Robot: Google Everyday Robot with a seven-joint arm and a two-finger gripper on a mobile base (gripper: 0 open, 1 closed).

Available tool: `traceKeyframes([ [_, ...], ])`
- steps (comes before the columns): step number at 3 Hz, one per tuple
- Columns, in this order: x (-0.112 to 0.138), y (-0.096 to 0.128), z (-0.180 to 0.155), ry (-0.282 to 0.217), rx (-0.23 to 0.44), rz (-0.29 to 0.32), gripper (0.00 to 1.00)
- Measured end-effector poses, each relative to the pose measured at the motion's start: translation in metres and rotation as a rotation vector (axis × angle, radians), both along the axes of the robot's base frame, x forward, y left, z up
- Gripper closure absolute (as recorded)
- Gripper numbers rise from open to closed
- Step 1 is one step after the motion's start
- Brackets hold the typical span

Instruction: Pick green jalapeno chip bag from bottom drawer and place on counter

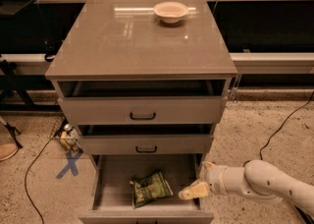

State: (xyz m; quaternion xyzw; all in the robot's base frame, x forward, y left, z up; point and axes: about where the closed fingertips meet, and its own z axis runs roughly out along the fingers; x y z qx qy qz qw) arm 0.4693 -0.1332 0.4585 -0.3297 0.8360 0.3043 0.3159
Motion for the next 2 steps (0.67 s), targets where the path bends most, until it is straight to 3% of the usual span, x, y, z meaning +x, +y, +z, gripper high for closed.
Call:
traceKeyframes([
  [1,0.000,0.001,-0.003,0.001,-0.002,-0.001,0.00],
  [2,0.014,0.005,-0.042,-0.026,0.000,-0.003,0.00],
])
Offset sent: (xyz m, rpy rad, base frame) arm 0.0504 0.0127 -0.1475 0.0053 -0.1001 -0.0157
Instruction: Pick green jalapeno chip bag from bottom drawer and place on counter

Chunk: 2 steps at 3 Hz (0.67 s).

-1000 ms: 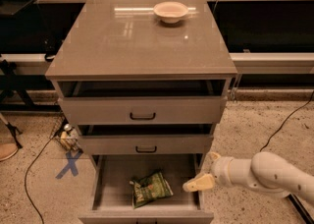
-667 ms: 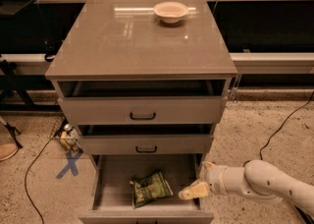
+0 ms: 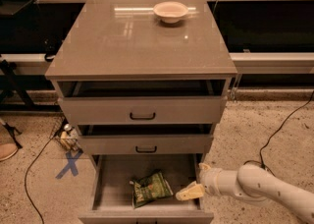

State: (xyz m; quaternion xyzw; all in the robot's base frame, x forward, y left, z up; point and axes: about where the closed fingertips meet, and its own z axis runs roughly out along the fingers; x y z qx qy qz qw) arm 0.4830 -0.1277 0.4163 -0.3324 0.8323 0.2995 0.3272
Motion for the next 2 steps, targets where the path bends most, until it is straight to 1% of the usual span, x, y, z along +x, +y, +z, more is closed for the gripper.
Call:
traceKeyframes([
  [1,0.029,0.011,-0.085,-0.035,-0.013,0.001,0.00],
  [2,0.040,0.020,-0.129,-0.036,-0.027,0.003,0.00],
])
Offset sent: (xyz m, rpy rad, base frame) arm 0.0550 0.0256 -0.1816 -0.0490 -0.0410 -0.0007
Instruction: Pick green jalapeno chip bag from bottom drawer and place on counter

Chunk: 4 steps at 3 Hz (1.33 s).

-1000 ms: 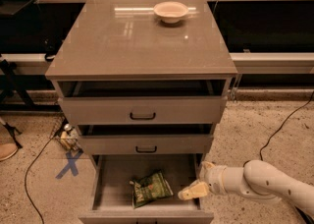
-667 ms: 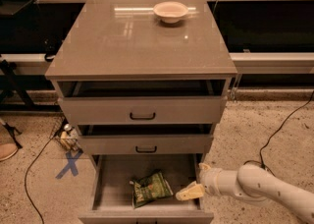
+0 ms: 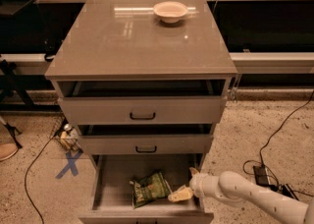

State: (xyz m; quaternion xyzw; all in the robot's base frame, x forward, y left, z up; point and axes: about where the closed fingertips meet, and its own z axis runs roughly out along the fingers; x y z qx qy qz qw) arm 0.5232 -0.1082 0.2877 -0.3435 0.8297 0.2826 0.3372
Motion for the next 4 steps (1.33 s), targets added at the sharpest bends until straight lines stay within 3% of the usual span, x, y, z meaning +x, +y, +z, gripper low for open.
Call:
traceKeyframes([
  [2,0.021,0.034,-0.066,0.000,-0.054,-0.005,0.00],
  [4,0.037,0.072,-0.106,0.008,-0.089,0.005,0.00],
])
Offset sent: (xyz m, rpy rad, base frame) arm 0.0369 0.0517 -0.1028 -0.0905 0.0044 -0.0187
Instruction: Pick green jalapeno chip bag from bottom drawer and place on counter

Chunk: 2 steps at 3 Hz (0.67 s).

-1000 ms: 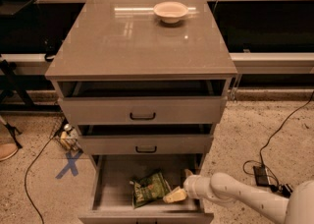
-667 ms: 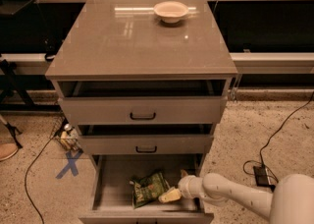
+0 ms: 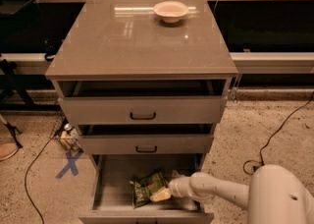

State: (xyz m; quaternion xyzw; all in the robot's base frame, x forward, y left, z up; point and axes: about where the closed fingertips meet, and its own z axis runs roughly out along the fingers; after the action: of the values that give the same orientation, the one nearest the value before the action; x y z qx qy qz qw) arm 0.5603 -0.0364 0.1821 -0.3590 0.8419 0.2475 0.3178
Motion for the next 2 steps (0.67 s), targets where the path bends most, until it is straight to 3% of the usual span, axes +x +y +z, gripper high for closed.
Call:
traceKeyframes([
  [2,0.006,0.027,-0.033,0.037,-0.016,0.025,0.00],
])
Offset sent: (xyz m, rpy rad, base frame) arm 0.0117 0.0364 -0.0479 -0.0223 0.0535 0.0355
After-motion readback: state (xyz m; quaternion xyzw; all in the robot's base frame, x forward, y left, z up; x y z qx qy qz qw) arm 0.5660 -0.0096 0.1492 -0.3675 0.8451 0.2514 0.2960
